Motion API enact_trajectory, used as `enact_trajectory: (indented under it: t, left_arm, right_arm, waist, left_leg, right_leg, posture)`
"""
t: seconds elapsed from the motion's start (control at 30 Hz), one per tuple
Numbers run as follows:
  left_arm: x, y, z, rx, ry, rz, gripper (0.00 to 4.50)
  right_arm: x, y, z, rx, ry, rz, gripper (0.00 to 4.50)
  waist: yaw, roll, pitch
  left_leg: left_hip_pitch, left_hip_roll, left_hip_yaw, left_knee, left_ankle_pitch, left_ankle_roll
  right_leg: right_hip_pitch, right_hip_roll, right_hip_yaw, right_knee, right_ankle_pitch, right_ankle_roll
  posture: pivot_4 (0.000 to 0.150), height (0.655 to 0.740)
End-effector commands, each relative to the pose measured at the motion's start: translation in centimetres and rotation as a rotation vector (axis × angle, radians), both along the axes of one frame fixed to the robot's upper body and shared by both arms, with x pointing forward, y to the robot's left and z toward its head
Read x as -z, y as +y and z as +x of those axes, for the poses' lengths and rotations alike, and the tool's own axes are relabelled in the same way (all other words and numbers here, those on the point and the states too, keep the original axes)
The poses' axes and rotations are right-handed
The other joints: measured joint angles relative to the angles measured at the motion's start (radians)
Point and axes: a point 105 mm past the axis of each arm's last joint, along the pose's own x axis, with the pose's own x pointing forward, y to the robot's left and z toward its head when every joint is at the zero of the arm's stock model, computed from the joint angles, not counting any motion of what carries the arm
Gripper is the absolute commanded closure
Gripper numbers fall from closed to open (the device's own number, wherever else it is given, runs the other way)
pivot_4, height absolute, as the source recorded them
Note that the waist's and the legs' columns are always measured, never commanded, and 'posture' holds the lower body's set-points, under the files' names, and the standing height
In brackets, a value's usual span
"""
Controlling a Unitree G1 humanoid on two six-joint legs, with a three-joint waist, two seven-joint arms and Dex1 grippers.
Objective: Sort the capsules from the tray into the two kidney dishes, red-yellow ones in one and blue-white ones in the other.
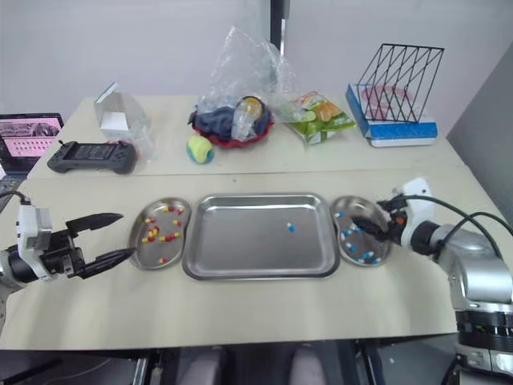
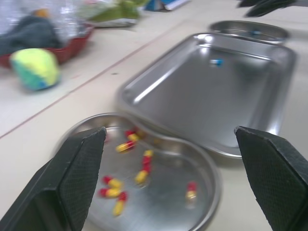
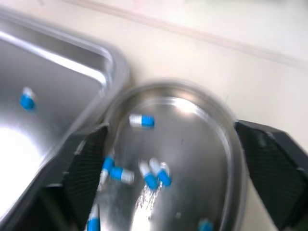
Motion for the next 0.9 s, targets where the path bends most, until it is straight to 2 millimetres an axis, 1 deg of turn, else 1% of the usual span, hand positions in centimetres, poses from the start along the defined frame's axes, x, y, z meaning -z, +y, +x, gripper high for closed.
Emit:
enact_trajectory:
  t: [0.03,0.07,0.1,0.13,0.17,0.2,0.23,0.3,0.33,0.43,0.53,0.67,0.9]
  left_arm:
    - [-1.2,2.3,0.4,-0.125,-0.107,0.017,0.00]
    - [-0.9,3.6,0.5,-0.195,-0.110,0.020,0.00]
    - [-0.2,5.1,0.4,-0.273,-0.096,0.015,0.00]
    - [0.2,6.1,0.2,-0.322,-0.084,0.011,0.00]
    - [0.6,7.4,0.1,-0.396,-0.089,-0.013,0.00]
    - [0.7,8.2,0.0,-0.439,-0.095,-0.030,0.00]
    - [1.0,9.2,-0.2,-0.492,-0.123,-0.020,0.00]
    - [1.4,10.5,-0.7,-0.560,-0.155,-0.012,0.00]
    - [1.9,10.8,-1.1,-0.572,-0.143,-0.004,0.00]
    - [2.8,10.8,-1.8,-0.569,-0.104,-0.026,0.00]
    - [3.2,11.1,-2.1,-0.575,-0.089,-0.048,0.00]
    - [3.3,11.2,-2.3,-0.570,-0.082,-0.062,0.00]
    - [2.9,10.8,-1.9,-0.525,-0.083,-0.086,0.00]
  right_arm:
    - [-2.1,-2.1,-0.2,0.061,-0.090,0.003,0.02]
    - [-2.0,-2.8,-0.5,0.057,-0.096,-0.025,0.02]
    - [-1.9,-4.0,-0.9,0.077,-0.104,-0.050,0.02]
    - [-1.9,-4.8,-1.1,0.088,-0.113,-0.073,0.02]
    - [-1.7,-6.1,-1.5,0.121,-0.124,-0.079,0.02]
    - [-1.5,-7.0,-1.7,0.145,-0.131,-0.076,0.02]
    - [-0.2,-8.8,-2.4,0.170,-0.100,-0.060,0.02]
    - [1.4,-11.0,-3.6,0.207,-0.081,-0.039,0.02]
    - [2.1,-12.0,-4.2,0.242,-0.093,-0.042,0.02]
    - [3.2,-13.8,-5.3,0.319,-0.114,-0.011,0.02]
    - [4.2,-14.5,-5.9,0.348,-0.112,-0.004,0.02]
    - [4.9,-14.8,-6.1,0.371,-0.105,0.013,0.02]
    - [4.7,-14.5,-5.7,0.360,-0.120,0.017,0.02]
  waist:
    - [0.003,0.000,0.000]
    - [0.004,0.000,0.000]
    - [0.005,0.000,0.000]
    - [0.005,0.000,0.000]
    - [0.005,0.000,0.000]
    - [0.005,0.000,0.000]
    - [0.005,0.000,0.000]
    - [0.009,-0.001,0.000]
    - [0.010,-0.001,0.000]
    - [0.004,-0.001,0.000]
    - [-0.001,-0.001,0.000]
    - [-0.003,-0.001,0.000]
    - [-0.001,0.000,0.000]
  left_leg:
    - [0.000,0.000,0.000,0.000,0.000,0.000]
    - [0.001,0.000,0.000,0.000,0.000,0.000]
    - [0.001,0.000,0.000,0.000,0.000,0.000]
    - [0.001,0.000,0.000,0.000,0.000,0.000]
    - [0.001,0.000,0.000,0.000,0.000,0.000]
    - [0.001,0.000,0.000,0.000,0.000,0.000]
    - [0.001,0.000,0.000,0.000,0.000,0.000]
    - [0.002,0.000,0.001,0.000,0.000,0.000]
    - [0.003,0.000,0.000,0.000,0.000,0.000]
    - [0.008,0.000,0.001,-0.003,0.000,0.000]
    - [0.012,0.000,0.001,-0.006,0.000,0.000]
    - [0.015,0.000,0.002,-0.009,0.000,0.000]
    - [0.016,0.000,0.002,-0.009,0.000,0.000]
  right_leg:
    - [0.000,0.000,0.000,0.000,0.000,0.000]
    - [0.001,0.000,-0.001,0.000,0.000,0.000]
    - [0.002,0.000,-0.001,0.000,0.000,0.000]
    - [0.002,0.000,-0.001,-0.001,0.000,0.000]
    - [0.002,0.000,-0.001,-0.001,0.000,0.000]
    - [0.002,0.000,-0.001,-0.001,0.000,0.000]
    - [0.002,0.000,-0.001,-0.001,0.000,0.000]
    - [0.004,0.000,-0.001,-0.002,0.000,0.000]
    - [0.007,0.000,-0.002,-0.003,0.000,0.000]
    - [0.012,0.000,-0.002,-0.006,0.000,0.000]
    - [0.013,-0.001,-0.001,-0.006,0.000,0.000]
    - [0.015,-0.001,0.000,-0.006,0.000,0.000]
    - [0.015,-0.001,0.000,-0.006,0.000,0.000]
  posture:
    - [0.150,0.7346]
    - [0.150,0.7346]
    - [0.150,0.7346]
    - [0.150,0.7346]
    - [0.150,0.7346]
    - [0.150,0.7346]
    - [0.150,0.7346]
    - [0.150,0.7346]
    - [0.150,0.7346]
    - [0.150,0.7346]
    - [0.150,0.7346]
    - [0.150,0.7346]
    - [0.150,0.7346]
